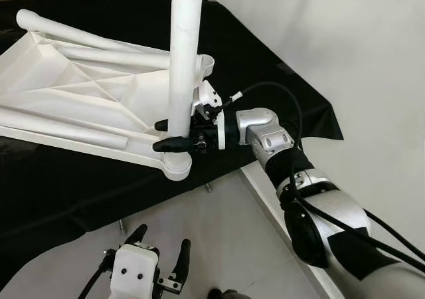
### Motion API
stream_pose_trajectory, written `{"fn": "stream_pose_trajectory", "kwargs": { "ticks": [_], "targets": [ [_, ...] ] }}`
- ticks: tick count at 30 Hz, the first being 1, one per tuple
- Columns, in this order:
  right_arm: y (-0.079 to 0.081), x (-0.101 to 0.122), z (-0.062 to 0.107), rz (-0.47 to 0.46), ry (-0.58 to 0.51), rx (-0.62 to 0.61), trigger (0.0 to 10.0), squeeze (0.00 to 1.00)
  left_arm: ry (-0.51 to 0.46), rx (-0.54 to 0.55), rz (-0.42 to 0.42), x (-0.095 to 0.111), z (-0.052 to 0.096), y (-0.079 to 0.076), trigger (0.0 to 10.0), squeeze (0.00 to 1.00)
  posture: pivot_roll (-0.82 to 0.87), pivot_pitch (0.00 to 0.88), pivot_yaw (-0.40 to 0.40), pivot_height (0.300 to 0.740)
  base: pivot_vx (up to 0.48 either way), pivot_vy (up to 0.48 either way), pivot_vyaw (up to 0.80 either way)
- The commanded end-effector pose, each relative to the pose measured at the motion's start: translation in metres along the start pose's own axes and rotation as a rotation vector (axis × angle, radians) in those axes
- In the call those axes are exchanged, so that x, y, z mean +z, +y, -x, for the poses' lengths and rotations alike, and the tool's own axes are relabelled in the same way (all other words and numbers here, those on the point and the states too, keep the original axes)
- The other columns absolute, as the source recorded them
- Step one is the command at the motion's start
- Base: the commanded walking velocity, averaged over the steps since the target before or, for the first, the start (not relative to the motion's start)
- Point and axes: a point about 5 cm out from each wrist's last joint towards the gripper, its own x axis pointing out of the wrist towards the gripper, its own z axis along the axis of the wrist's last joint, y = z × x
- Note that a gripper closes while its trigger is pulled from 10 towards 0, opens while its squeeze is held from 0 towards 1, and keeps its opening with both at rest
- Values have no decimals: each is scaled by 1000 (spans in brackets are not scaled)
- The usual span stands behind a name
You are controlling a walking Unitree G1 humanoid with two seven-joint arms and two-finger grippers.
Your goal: Building children table
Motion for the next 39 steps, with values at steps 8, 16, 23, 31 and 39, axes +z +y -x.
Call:
{"fn": "stream_pose_trajectory", "kwargs": {
  "ticks": [8,16,23,31,39],
  "targets": [
    [-4,3,30,57,-85,-103,0,0,12,-34,24,-3,-3,-8,10000,0,59,184,-130,740,0,0,0],
    [41,-46,11,-186,-59,-1174,0,0,-3,-46,24,-7,-17,7,10000,0,-34,122,-84,740,0,0,0],
    [19,-59,-17,-156,-45,-1061,0,0,-29,-11,18,-10,-30,13,10000,0,1,77,-116,740,0,0,0],
    [3,-52,2,-102,76,-1168,10000,0,-36,-2,13,-10,-33,16,10000,0,29,63,-120,740,0,0,0],
    [-47,0,65,131,73,-1431,10000,1000,-38,-3,8,-13,-36,17,10000,0,46,49,-127,740,0,0,0]
  ]
}}
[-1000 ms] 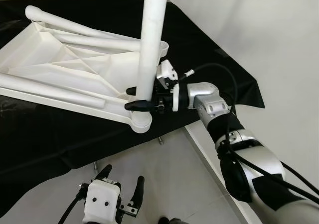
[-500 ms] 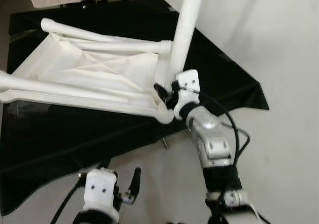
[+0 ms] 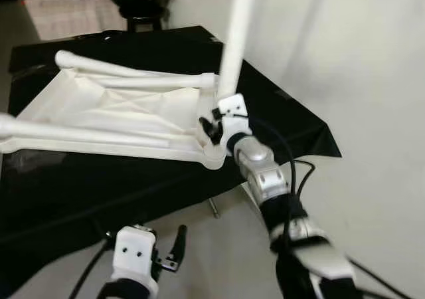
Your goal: Building children table
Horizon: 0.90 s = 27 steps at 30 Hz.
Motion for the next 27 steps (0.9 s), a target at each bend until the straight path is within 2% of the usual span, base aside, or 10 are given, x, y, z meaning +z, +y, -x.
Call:
{"fn": "stream_pose_trajectory", "kwargs": {
  "ticks": [1,9,13,17,19,22,23,24,25,27],
  "targets": [
    [-24,15,-4,19,-63,-114,10000,1000,16,8,7,-5,0,0,10000,0,46,49,-128,740,0,0,0],
    [-68,45,-4,153,-140,-314,10000,957,13,12,0,-7,-1,0,10000,0,62,41,-131,740,0,0,0],
    [-80,41,-2,130,-124,-371,10000,918,13,12,-2,-7,-1,0,10000,0,59,33,-129,740,0,0,0],
    [-68,21,-1,106,-95,-318,10000,882,7,15,-6,-7,-2,1,10000,0,55,32,-129,740,0,0,0],
    [-49,-4,1,5,-60,-210,10000,776,2,20,-10,-7,-5,3,10000,0,42,31,-123,740,0,0,0],
    [-30,-23,7,-81,-58,-94,10000,773,-3,28,-11,-6,-7,6,10000,0,34,33,-119,740,0,0,0],
    [-14,-35,14,-173,-69,18,10000,765,-4,28,-14,-6,-8,8,10000,0,21,32,-115,740,0,0,0],
    [-14,-35,14,-173,-69,18,10000,765,-4,28,-14,-6,-8,8,10000,0,21,32,-115,740,0,0,0],
    [-8,-42,20,-200,-79,65,10000,537,-3,23,-17,-6,-8,9,10000,0,9,31,-110,740,0,0,0],
    [-3,-46,25,-224,-88,115,10000,537,-4,21,-28,-6,-9,10,10000,0,4,30,-109,740,0,0,0]
  ]
}}
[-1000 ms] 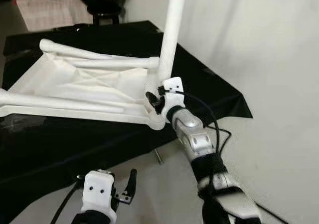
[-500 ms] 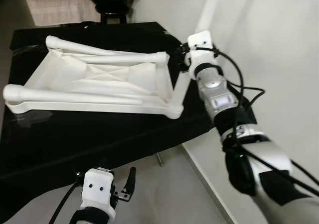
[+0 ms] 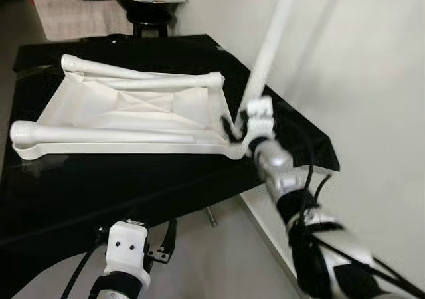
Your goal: Building children table
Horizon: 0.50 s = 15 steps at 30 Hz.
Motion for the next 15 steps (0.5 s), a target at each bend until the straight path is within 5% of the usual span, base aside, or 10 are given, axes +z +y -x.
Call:
{"fn": "stream_pose_trajectory", "kwargs": {
  "ticks": [1,2,3,4,9,15],
  "targets": [
    [6,7,0,-23,-36,59,10000,537,18,-3,0,-4,1,1,10000,0,4,30,-109,740,0,0,0],
    [8,0,8,-28,-39,85,10000,282,13,9,-8,-4,-2,4,10000,0,-14,22,-100,740,0,0,0],
    [9,-5,15,-34,-39,102,10000,231,9,18,-14,-4,-4,7,10000,0,-14,22,-100,740,0,0,0],
    [11,-14,25,-32,-19,115,10000,39,5,25,-26,-3,-8,11,10000,0,-34,15,-93,740,0,0,0],
    [15,-34,46,-32,31,136,10000,0,7,38,-47,-3,-15,18,10000,0,-42,10,-86,740,0,0,0],
    [37,-60,87,-41,125,262,10000,0,27,97,-111,-4,-20,29,10000,0,-50,7,-78,740,0,0,0]
  ]
}}
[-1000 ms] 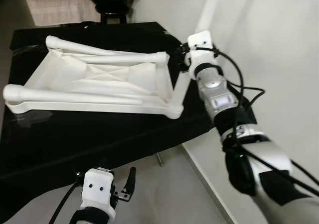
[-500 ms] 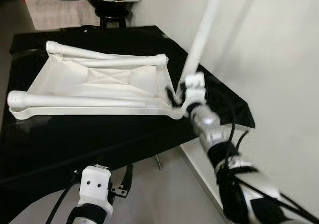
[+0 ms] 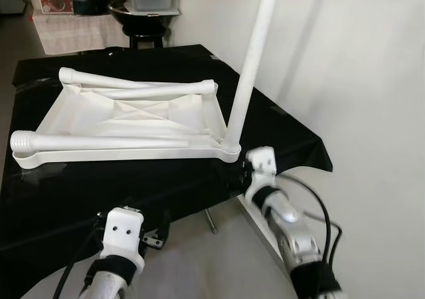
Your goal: Building children table
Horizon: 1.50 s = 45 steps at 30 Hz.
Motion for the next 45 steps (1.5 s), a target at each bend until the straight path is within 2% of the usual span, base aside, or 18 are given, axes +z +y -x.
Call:
{"fn": "stream_pose_trajectory", "kwargs": {
  "ticks": [1,6,9,13,19,28,32,37,39,42,43,44,45],
  "targets": [
    [12,4,5,31,3,72,10000,0,25,17,-37,-4,-1,4,10000,0,-50,7,-78,740,0,0,0],
    [19,3,9,87,11,114,10000,0,32,63,-54,-5,-3,10,10000,0,-68,0,-71,740,0,0,0],
    [17,4,8,74,7,101,10000,0,47,73,-64,-8,-3,13,10000,0,-83,0,-59,740,0,0,0],
    [16,8,6,25,-5,54,10000,0,80,67,-114,-17,-8,15,10000,0,-90,0,-40,740,0,480,0],
    [21,14,-1,76,-13,57,10000,0,63,79,-128,-10,-10,15,10000,0,-63,0,-53,740,0,480,0],
    [14,29,-6,39,-44,0,10000,0,12,107,-107,7,-12,21,10000,0,-57,0,-61,740,0,480,0],
    [9,28,-9,97,-32,-38,10000,0,15,110,-98,8,-11,22,10000,0,-54,1,-59,740,0,480,0],
    [3,27,-8,93,-15,-68,10000,0,22,106,-96,9,-7,20,10000,0,-47,17,-64,740,0,480,0],
    [-2,38,-16,43,-30,-113,10000,0,4,151,-92,18,-8,30,10000,0,-41,20,-62,740,0,0,0],
    [-2,49,-24,10,-42,-117,10000,0,-29,169,-80,30,-11,38,10000,0,-43,18,-65,740,0,0,0],
    [-2,49,-24,10,-42,-117,10000,0,-29,169,-80,30,-11,38,10000,0,-43,18,-65,740,0,0,0],
    [0,45,-32,25,-29,-112,10000,0,-7,156,-80,23,-16,42,10000,0,-30,0,-48,740,0,0,0],
    [4,42,-33,68,-25,-100,10000,0,5,146,-98,20,-17,41,10000,0,-34,0,-48,740,0,0,0]
  ]
}}
